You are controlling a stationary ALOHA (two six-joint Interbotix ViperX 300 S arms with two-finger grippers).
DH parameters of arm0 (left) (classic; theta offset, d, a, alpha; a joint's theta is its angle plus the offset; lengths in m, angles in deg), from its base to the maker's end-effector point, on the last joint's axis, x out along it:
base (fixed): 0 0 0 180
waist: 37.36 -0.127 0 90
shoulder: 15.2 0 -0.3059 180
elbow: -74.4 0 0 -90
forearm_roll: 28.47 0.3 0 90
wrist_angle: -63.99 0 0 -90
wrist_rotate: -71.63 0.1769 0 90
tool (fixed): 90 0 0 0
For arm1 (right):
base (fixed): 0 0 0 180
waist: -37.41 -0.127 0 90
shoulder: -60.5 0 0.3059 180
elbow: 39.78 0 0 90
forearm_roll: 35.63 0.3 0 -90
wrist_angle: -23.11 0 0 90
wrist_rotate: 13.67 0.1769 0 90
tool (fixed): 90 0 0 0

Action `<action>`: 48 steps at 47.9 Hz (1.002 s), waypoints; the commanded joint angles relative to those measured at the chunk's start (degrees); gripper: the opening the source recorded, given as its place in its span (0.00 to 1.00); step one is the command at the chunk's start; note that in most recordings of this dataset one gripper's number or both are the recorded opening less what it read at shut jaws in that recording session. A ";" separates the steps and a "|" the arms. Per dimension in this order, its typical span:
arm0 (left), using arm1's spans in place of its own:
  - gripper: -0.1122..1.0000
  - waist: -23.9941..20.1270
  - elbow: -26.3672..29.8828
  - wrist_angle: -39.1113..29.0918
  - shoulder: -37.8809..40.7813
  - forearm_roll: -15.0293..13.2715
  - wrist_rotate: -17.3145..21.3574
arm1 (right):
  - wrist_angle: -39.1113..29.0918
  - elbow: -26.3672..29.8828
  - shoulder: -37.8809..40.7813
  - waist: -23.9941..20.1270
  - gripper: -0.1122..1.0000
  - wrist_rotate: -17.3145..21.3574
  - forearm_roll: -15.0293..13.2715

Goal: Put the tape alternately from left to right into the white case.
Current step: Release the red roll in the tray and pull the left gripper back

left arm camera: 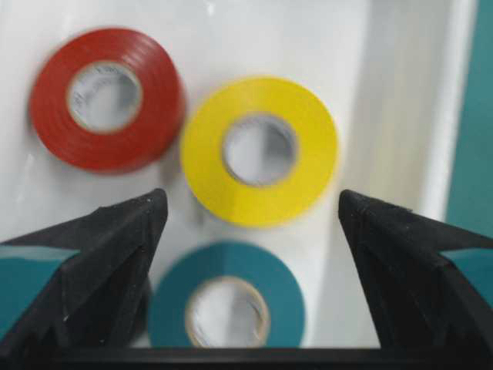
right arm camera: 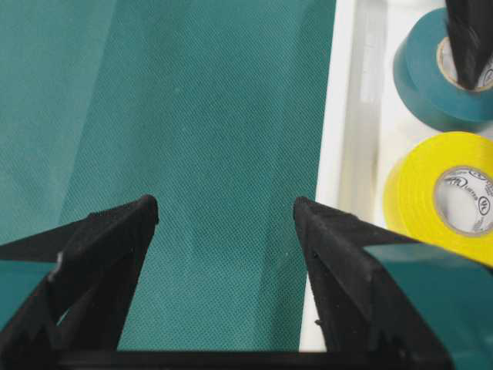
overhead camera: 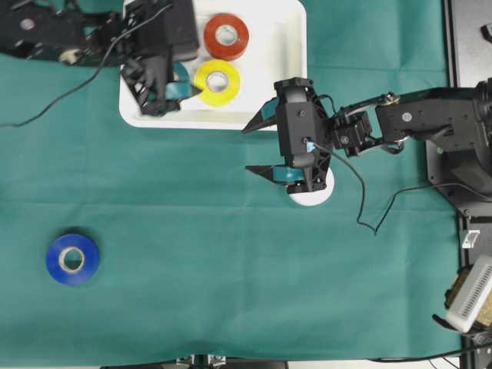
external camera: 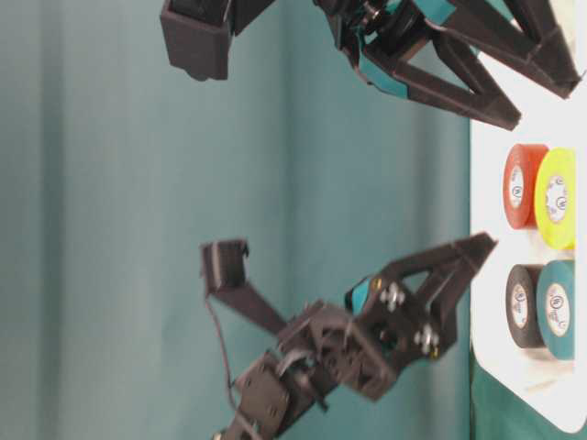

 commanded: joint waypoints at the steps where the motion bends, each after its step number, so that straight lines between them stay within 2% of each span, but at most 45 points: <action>1: 0.60 1.23 -1.41 0.44 -3.34 0.09 0.09 | 0.35 0.88 -0.53 -0.09 0.76 -0.09 0.00; 18: 0.60 6.50 -6.68 0.44 -6.77 0.00 -0.09 | 0.26 0.88 -0.53 -0.18 0.76 -0.09 -0.09; 42: 0.59 17.31 -11.95 0.44 -10.63 -0.18 -0.44 | 0.26 0.79 -0.53 -0.09 0.76 0.00 -0.09; 48: 0.59 18.81 -13.36 0.44 -11.51 -0.18 -0.53 | 0.26 0.62 -0.53 -0.18 0.76 0.09 0.00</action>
